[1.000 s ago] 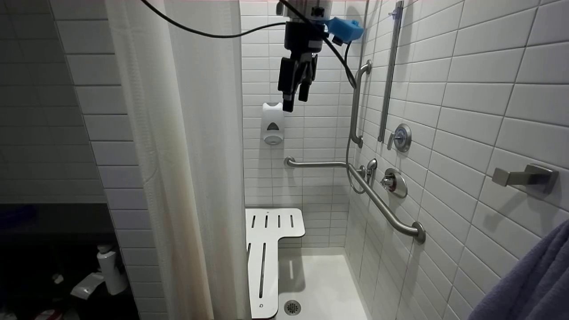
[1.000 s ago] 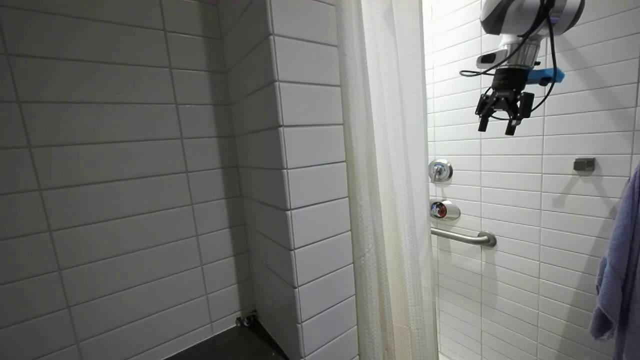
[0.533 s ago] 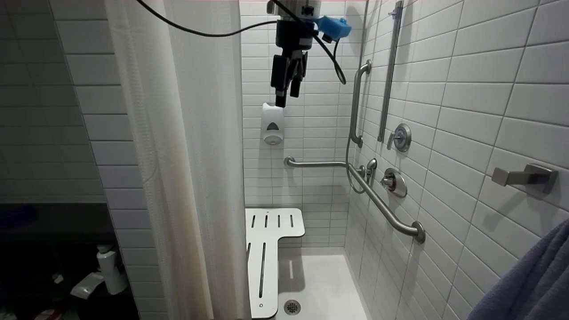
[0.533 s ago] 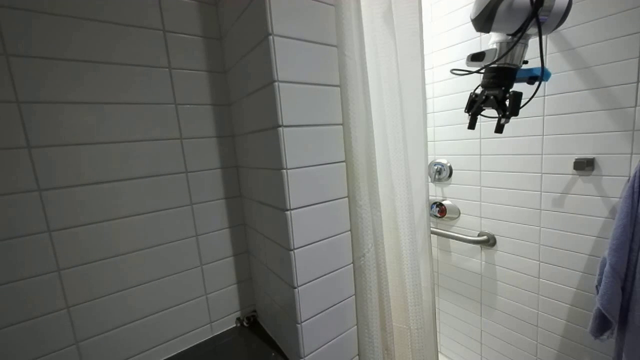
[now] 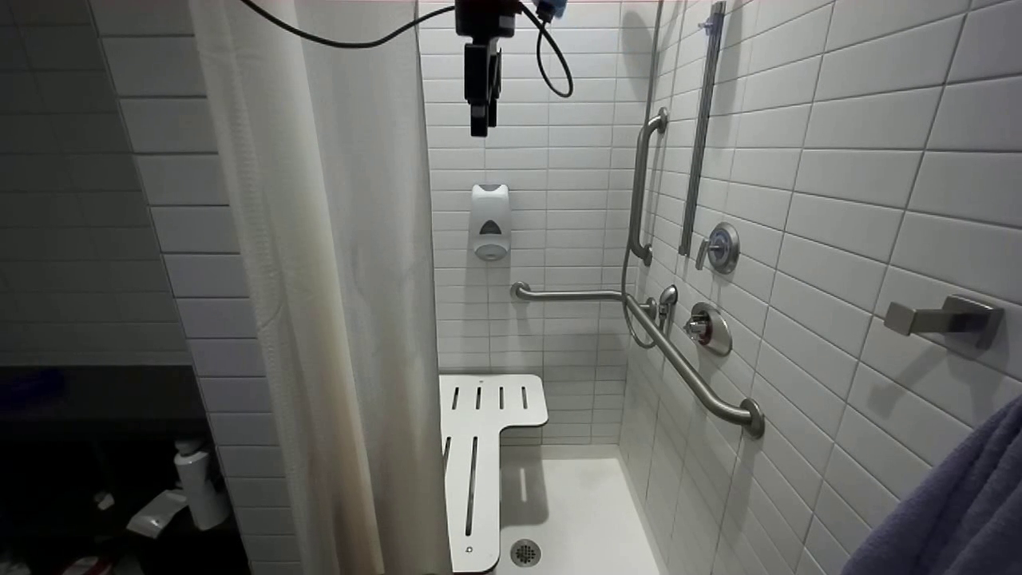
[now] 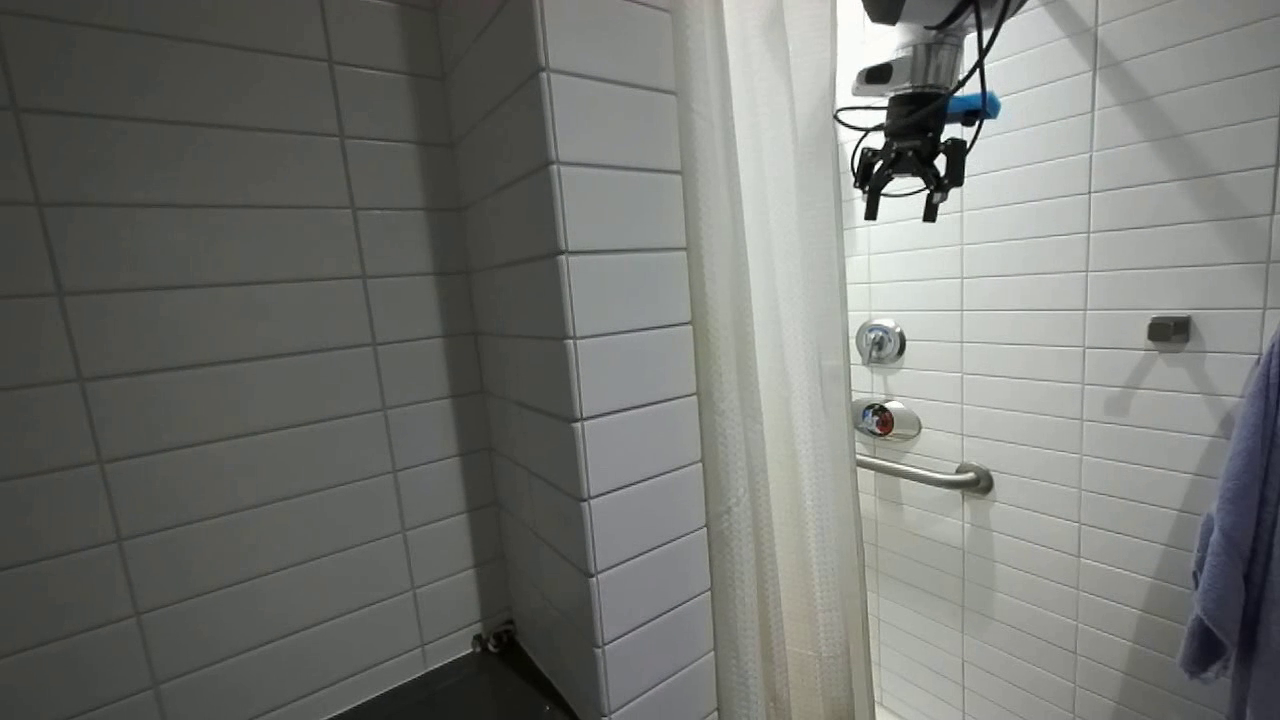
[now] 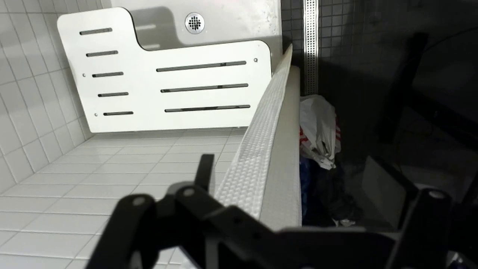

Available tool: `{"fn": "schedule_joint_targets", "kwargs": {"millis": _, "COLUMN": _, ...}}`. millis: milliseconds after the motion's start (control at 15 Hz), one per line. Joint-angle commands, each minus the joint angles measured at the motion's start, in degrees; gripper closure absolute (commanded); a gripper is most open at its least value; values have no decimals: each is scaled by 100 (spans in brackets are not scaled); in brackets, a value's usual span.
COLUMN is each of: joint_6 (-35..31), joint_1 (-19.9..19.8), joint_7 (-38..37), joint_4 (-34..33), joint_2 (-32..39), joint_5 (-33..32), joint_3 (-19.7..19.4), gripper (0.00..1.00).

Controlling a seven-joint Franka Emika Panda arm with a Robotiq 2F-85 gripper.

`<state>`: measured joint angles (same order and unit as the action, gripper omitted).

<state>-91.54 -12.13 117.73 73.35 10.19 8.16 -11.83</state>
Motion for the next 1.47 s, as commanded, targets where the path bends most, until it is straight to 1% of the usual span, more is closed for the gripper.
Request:
{"fn": "schedule_joint_targets", "kwargs": {"millis": 0, "joint_6": 428, "joint_1": -140, "joint_7": 456, "joint_4": -1051, "joint_2": 548, "joint_5": -29, "joint_3": 221, "gripper": 0}}
{"fn": "schedule_joint_targets", "kwargs": {"millis": 67, "joint_6": 433, "joint_1": -163, "joint_7": 527, "joint_4": -1170, "joint_2": 610, "joint_5": 14, "joint_3": 268, "gripper": 0}}
{"fn": "schedule_joint_targets", "kwargs": {"millis": 133, "joint_6": 350, "joint_1": -60, "joint_7": 631, "joint_4": -1175, "joint_2": 620, "joint_5": 86, "joint_3": 188, "gripper": 0}}
{"fn": "schedule_joint_targets", "kwargs": {"millis": 267, "joint_6": 255, "joint_1": -49, "joint_7": 747, "joint_4": -1215, "joint_2": 659, "joint_5": 169, "joint_3": 228, "gripper": 0}}
{"fn": "schedule_joint_targets", "kwargs": {"millis": 333, "joint_6": 208, "joint_1": -21, "joint_7": 573, "joint_4": -922, "joint_2": 507, "joint_5": 78, "joint_3": 185, "gripper": 0}}
{"fn": "schedule_joint_targets", "kwargs": {"millis": 600, "joint_6": 208, "joint_1": -20, "joint_7": 667, "joint_4": -1001, "joint_2": 564, "joint_5": 93, "joint_3": 206, "gripper": 0}}
{"fn": "schedule_joint_targets", "kwargs": {"millis": 733, "joint_6": -342, "joint_1": -117, "joint_7": 963, "joint_4": -603, "joint_2": 383, "joint_5": 476, "joint_3": 261, "gripper": 0}}
{"fn": "schedule_joint_targets", "kwargs": {"millis": 867, "joint_6": -1077, "joint_1": -178, "joint_7": 1342, "joint_4": -176, "joint_2": 230, "joint_5": 985, "joint_3": 294, "gripper": 0}}
{"fn": "schedule_joint_targets", "kwargs": {"millis": 1067, "joint_6": -2029, "joint_1": -205, "joint_7": 2146, "joint_4": 406, "joint_2": 54, "joint_5": 1639, "joint_3": 320, "gripper": 0}}
{"fn": "schedule_joint_targets", "kwargs": {"millis": 1200, "joint_6": -2480, "joint_1": -203, "joint_7": 2791, "joint_4": 708, "joint_2": -28, "joint_5": 2081, "joint_3": 351, "gripper": 0}}
{"fn": "schedule_joint_targets", "kwargs": {"millis": 1400, "joint_6": -2849, "joint_1": -187, "joint_7": 3816, "joint_4": 1028, "joint_2": -145, "joint_5": 2785, "joint_3": 427, "gripper": 0}}
